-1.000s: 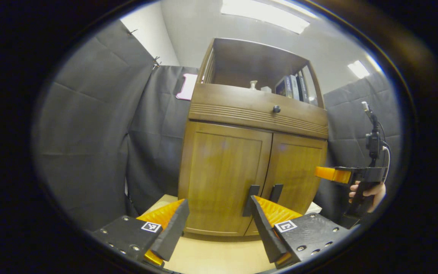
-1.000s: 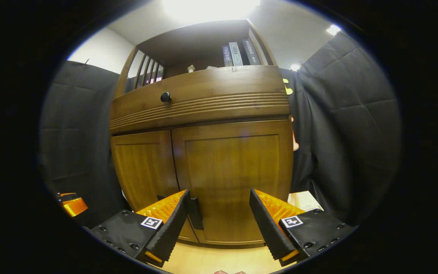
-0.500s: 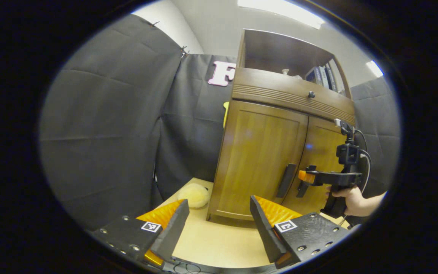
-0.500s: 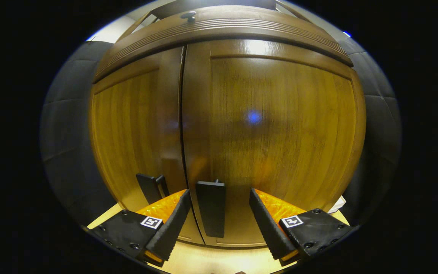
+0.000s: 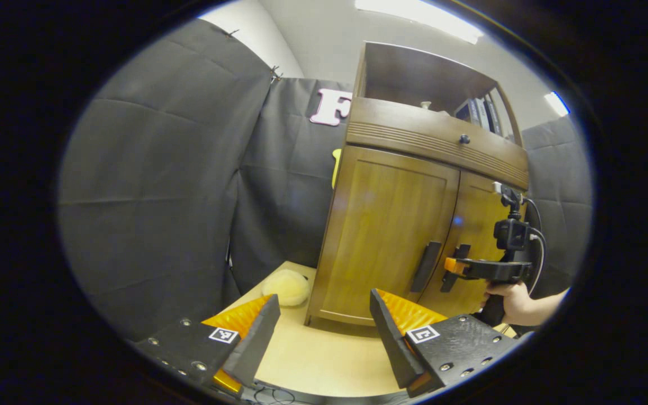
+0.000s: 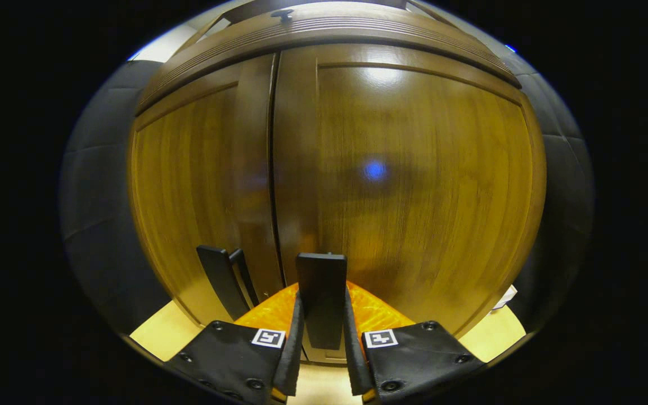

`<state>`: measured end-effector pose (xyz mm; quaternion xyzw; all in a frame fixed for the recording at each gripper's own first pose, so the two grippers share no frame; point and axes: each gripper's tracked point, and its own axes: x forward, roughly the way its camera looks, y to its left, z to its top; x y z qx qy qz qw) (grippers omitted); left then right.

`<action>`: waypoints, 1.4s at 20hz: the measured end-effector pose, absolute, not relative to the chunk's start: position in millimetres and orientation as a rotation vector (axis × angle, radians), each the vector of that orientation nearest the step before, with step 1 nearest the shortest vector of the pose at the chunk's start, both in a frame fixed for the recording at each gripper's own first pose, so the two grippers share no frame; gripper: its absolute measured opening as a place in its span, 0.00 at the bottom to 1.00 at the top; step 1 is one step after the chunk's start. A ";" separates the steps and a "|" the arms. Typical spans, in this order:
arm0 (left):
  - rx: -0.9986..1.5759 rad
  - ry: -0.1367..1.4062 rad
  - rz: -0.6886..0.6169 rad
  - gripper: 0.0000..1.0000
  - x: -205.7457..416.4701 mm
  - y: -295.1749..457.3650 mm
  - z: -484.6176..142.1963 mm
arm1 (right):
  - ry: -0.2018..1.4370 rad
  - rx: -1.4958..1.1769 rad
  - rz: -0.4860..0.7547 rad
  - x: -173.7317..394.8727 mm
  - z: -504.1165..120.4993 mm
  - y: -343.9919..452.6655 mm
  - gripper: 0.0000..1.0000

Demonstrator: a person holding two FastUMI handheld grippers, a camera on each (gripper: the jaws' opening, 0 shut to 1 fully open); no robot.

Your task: Open the right door of the double-door shoe cabinet with the right hand, and open the left door with the left hand.

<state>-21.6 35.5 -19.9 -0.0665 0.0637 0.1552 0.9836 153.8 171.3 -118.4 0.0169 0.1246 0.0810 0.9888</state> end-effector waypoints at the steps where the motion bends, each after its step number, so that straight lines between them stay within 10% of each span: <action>1: -0.135 0.126 0.313 0.91 -20.3 34.6 -17.8 | 0.239 0.030 0.162 155.9 -117.2 170.6 0.36; 8: -0.089 0.120 0.271 0.93 -11.1 27.5 -7.0 | 0.255 0.044 0.237 153.8 -120.9 171.0 0.02; 28: -0.080 0.127 0.150 0.91 23.5 37.0 34.7 | 0.245 0.027 0.348 152.8 -117.2 178.2 0.02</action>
